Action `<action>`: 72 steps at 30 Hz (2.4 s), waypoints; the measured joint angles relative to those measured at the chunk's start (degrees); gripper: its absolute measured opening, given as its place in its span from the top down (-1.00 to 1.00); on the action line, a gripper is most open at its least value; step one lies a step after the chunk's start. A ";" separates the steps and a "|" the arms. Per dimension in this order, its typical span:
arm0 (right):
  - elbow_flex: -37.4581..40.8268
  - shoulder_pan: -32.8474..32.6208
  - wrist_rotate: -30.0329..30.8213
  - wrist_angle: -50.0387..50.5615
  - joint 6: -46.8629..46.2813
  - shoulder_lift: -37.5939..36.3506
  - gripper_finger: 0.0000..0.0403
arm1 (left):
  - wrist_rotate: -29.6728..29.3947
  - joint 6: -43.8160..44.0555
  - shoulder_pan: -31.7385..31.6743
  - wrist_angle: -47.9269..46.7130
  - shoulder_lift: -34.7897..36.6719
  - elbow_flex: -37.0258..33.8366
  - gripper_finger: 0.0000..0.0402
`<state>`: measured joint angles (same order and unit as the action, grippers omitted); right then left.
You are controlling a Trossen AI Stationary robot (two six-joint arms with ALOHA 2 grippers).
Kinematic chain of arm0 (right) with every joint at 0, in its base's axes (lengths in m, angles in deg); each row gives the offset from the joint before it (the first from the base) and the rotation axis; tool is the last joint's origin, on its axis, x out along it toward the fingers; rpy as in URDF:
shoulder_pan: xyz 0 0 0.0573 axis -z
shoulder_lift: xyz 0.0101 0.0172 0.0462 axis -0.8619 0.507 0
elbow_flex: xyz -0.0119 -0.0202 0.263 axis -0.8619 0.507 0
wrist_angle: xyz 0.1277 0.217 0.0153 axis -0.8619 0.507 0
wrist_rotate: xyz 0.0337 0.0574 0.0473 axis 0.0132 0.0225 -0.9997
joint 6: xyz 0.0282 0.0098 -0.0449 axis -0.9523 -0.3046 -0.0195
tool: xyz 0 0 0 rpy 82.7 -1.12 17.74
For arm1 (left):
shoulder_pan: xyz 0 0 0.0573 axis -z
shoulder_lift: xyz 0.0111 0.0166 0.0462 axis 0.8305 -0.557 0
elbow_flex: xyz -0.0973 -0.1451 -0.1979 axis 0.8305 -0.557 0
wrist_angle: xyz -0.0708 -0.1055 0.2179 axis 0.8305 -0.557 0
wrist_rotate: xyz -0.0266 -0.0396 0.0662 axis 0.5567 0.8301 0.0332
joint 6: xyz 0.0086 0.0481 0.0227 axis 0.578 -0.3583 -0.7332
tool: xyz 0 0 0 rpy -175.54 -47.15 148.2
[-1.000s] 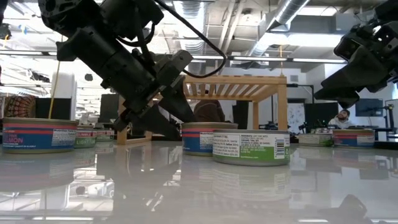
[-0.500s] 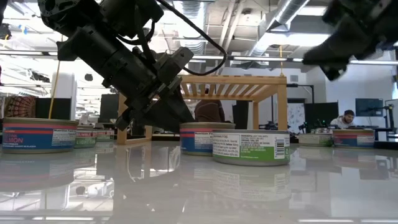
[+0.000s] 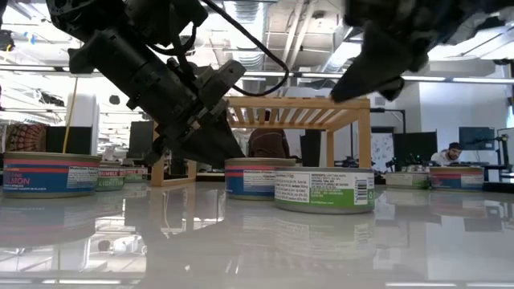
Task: Stack canned seafood by type on shelf
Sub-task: Put the blue-pink tuna can on the shelf
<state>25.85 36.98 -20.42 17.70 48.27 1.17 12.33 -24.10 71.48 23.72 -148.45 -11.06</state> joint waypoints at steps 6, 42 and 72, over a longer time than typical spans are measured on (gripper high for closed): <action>-10.93 1.45 0.08 8.24 -2.35 11.58 0.89 | -4.06 4.86 1.23 -10.54 3.69 -0.05 0.59; -23.36 1.89 -0.42 8.25 7.96 25.81 0.89 | -9.99 10.32 5.06 -21.61 8.79 -0.04 0.59; -23.03 5.93 4.62 11.34 6.74 25.76 0.90 | 3.04 6.61 7.43 -15.64 5.73 -0.11 0.59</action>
<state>2.82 42.91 -15.81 29.04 55.00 26.94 15.37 -17.49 78.91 8.08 -142.72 -11.17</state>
